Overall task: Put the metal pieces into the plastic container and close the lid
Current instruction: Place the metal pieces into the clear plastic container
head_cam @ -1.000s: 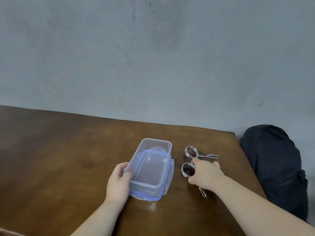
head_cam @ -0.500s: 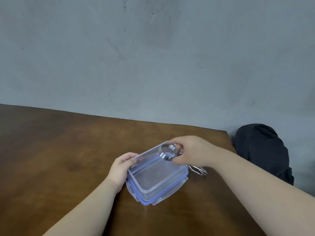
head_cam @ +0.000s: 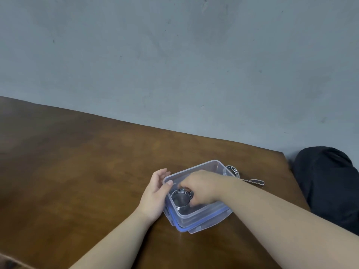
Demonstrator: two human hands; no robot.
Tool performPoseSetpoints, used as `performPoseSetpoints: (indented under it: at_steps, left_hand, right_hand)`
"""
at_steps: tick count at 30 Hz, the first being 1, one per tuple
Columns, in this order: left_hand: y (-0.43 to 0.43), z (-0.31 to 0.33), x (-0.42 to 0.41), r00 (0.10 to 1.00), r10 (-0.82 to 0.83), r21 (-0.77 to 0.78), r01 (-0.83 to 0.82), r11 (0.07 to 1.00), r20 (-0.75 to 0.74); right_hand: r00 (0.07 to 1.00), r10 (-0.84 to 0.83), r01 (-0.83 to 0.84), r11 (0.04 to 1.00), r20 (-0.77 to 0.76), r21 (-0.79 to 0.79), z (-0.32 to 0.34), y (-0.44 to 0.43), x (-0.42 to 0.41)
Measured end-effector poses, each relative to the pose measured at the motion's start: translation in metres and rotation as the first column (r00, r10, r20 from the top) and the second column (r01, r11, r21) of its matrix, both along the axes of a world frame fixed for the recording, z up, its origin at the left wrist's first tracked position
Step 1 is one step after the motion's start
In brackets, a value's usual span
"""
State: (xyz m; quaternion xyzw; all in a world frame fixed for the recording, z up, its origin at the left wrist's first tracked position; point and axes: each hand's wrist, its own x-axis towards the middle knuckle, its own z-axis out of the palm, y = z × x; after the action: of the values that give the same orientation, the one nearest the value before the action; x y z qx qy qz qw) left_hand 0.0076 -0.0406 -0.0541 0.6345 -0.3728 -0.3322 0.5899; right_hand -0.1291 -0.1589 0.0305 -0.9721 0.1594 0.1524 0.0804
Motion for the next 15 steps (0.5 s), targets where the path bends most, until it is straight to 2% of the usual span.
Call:
performPoseSetpoints:
  at_steps: [5,8,10,12,14,15]
  left_hand:
    - [-0.010,0.003,0.006,0.997,-0.072,0.049,0.071,0.996,0.010]
    - [-0.018,0.004,0.009,0.997,-0.073,0.043,0.072,0.996,0.021]
    - [-0.024,0.005,0.007,0.998,-0.059,0.031,0.060,0.998,-0.012]
    - [-0.029,0.005,0.006,0.996,-0.050,0.018,0.052,0.999,-0.075]
    - [-0.034,0.005,0.007,0.993,-0.034,0.017,0.036,0.999,-0.114]
    - [-0.037,0.006,0.006,0.992,-0.024,0.020,0.027,0.999,-0.124]
  right_hand:
    - [1.000,-0.030,0.030,0.999,0.004,0.024,-0.008,-0.003,-0.001]
    - [0.976,-0.168,0.142,0.973,0.139,0.184,0.001,-0.009,-0.013]
    - [0.891,-0.325,0.243,0.931,0.316,0.272,0.012,-0.022,-0.031]
    - [0.739,-0.479,0.362,0.876,0.474,0.321,0.019,-0.040,-0.052]
    - [0.576,-0.611,0.499,0.789,0.542,0.359,0.016,-0.061,-0.074]
    - [0.534,-0.656,0.569,0.745,0.532,0.348,0.013,-0.072,-0.087]
